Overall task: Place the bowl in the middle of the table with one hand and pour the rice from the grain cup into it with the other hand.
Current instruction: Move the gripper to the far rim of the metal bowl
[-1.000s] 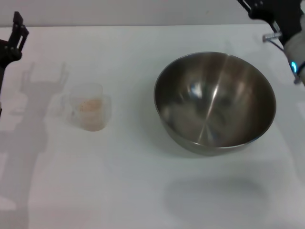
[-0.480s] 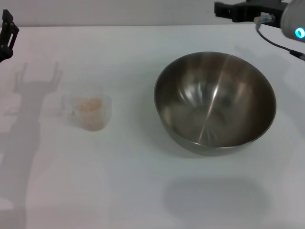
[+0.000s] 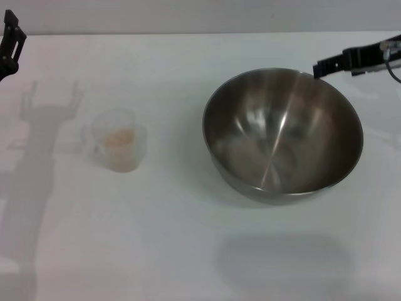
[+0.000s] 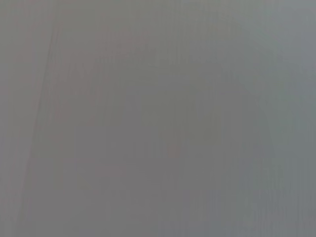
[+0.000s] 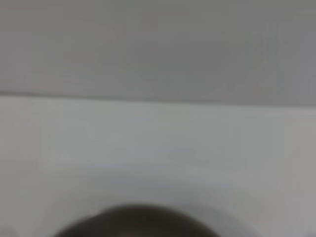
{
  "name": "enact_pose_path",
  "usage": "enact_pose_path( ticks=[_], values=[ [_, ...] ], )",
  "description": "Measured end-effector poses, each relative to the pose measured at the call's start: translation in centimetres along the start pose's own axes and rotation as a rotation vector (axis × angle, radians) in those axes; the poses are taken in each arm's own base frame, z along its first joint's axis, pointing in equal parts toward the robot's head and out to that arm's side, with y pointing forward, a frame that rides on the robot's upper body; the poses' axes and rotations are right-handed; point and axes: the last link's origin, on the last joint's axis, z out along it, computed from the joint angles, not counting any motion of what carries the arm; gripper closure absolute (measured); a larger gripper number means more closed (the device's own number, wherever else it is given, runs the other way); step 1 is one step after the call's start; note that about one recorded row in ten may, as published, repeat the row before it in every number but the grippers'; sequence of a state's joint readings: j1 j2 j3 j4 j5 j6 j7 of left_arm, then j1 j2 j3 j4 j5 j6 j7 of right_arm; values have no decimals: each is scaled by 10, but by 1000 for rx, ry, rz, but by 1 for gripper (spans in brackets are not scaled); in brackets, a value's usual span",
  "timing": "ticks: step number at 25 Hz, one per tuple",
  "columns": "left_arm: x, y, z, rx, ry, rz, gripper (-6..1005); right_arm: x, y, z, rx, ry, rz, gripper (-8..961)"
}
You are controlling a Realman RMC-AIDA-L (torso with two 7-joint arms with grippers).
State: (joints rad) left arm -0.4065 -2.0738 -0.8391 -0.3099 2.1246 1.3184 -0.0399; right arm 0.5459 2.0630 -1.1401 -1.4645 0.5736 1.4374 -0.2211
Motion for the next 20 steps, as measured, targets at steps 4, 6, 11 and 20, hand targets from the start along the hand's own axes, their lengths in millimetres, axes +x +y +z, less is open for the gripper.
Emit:
enact_pose_path(
  ticks=[4, 6, 11, 20],
  values=[
    [0, 1, 1, -1, -1, 0, 140, 4, -8, 6, 5, 52, -3, 127],
    [0, 1, 1, -2, 0, -1, 140, 7, -11, 12, 3, 82, -8, 128],
    [0, 1, 1, -2, 0, -2, 139, 12, -15, 25, -1, 121, -12, 129],
    [1, -1, 2, 7, 4, -3, 139, 18, -15, 38, -15, 166, -33, 129]
  ],
)
